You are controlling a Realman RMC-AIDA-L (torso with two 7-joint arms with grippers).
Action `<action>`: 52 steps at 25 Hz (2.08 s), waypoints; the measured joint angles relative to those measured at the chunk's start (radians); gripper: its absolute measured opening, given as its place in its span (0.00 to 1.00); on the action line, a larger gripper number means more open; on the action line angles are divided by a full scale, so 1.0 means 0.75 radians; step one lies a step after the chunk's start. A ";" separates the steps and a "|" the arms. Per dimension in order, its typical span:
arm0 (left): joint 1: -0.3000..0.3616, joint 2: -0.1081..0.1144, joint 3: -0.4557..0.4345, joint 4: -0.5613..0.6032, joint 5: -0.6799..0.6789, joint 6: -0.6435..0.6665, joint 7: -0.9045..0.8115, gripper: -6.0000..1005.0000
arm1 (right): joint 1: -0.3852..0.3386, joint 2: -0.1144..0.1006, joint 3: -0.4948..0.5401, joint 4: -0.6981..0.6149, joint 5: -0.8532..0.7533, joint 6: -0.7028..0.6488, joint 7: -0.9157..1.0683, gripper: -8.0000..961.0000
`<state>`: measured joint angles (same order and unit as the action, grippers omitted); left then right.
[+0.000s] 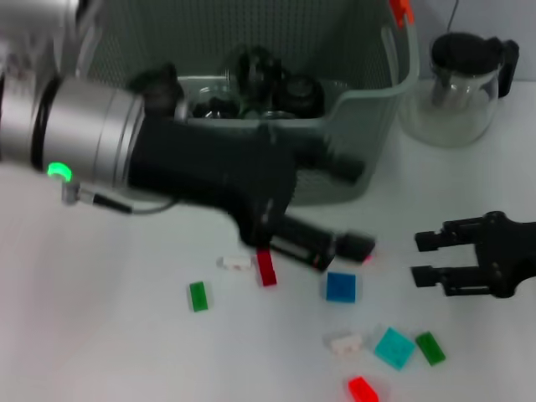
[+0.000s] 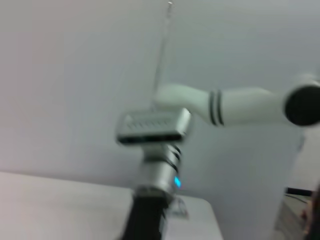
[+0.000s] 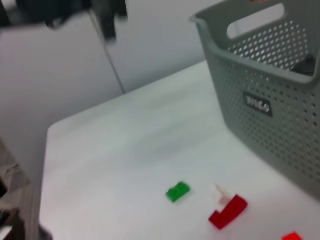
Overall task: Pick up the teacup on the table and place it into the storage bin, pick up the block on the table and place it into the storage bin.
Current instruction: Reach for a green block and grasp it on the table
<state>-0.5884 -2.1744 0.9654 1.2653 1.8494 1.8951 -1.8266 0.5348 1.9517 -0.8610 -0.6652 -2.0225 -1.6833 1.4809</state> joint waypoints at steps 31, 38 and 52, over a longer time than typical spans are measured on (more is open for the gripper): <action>0.150 0.001 -0.128 -0.738 0.080 -0.309 0.834 0.86 | 0.303 0.205 -0.483 -0.507 -0.882 -0.136 0.260 0.91; 0.166 0.003 -0.164 -0.762 0.085 -0.309 0.892 0.86 | 0.286 0.206 -0.710 -0.535 -0.830 -0.061 0.337 0.90; 0.181 0.003 -0.259 -0.833 0.077 -0.315 0.970 0.86 | 0.215 0.205 -1.039 -0.635 -0.830 0.048 0.414 0.90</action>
<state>-0.4524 -2.1721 0.7713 0.6402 1.9075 1.6588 -1.0994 0.6964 2.1058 -1.6399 -1.1414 -2.6448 -1.6475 1.7914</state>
